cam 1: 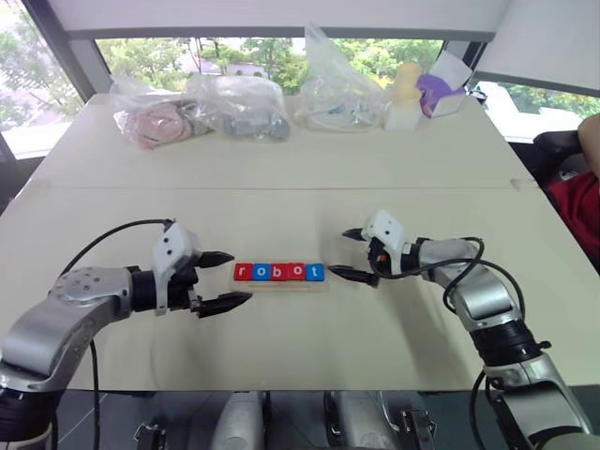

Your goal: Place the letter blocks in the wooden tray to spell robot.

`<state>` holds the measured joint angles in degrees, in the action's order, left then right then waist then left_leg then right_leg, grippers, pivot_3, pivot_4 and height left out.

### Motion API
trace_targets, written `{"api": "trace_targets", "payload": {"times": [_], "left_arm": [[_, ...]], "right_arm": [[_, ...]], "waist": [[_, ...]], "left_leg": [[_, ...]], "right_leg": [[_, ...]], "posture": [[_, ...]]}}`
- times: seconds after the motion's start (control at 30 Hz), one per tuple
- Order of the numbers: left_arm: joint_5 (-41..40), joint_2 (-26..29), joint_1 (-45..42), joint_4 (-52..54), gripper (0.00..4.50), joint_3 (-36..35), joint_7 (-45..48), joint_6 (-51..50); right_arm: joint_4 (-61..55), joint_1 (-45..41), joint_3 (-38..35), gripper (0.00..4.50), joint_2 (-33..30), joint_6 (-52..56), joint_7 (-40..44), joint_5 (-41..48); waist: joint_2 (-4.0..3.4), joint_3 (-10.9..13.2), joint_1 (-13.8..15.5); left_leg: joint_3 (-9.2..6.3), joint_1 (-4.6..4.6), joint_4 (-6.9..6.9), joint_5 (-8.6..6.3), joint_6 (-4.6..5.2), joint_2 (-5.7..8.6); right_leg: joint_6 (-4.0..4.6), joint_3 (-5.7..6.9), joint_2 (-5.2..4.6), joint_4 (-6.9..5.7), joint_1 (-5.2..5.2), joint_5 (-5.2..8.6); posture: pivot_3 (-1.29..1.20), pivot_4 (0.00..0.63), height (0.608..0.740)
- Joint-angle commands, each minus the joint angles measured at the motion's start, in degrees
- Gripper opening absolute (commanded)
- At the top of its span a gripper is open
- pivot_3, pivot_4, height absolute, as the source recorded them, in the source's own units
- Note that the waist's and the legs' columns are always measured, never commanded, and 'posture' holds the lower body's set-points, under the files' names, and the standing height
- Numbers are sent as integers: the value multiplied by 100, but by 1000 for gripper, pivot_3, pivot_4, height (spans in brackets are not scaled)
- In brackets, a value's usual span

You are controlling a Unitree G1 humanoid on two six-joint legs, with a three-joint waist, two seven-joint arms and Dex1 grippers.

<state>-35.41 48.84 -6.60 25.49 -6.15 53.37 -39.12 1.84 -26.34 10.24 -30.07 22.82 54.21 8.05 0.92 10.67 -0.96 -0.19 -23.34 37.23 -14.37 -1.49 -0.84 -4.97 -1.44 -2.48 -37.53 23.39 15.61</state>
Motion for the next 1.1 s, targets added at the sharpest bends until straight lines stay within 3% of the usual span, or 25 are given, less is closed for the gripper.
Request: {"api": "trace_targets", "payload": {"times": [0.03,0.6,0.93,1.1], "left_arm": [[49,6,-79,10,4500,-21,-4,82],[135,-98,-8,50,4500,-10,-66,97],[86,-161,254,-112,4500,-393,-152,298],[-97,-127,1313,258,4500,-1283,-242,137]], "right_arm": [[56,-102,-15,4453,95,-138,-114,-15],[230,-203,6,4453,283,-276,-259,-12],[-825,38,-478,4453,-96,481,-248,486],[-2282,854,-1288,4453,-408,1699,-432,1397]], "waist": [[0,0,2],[0,0,0],[0,0,6],[0,0,3]], "left_leg": [[0,0,0,0,0,0],[-1,0,0,0,0,0],[-1,0,0,0,0,0],[-4,-2,-9,-1,0,-3]], "right_leg": [[0,0,0,0,0,0],[0,0,0,0,-1,0],[0,0,-3,0,0,0],[1,0,-14,7,1,1]], "posture": [[0,150,735],[0,150,735],[0,150,735],[0,150,735]]}}
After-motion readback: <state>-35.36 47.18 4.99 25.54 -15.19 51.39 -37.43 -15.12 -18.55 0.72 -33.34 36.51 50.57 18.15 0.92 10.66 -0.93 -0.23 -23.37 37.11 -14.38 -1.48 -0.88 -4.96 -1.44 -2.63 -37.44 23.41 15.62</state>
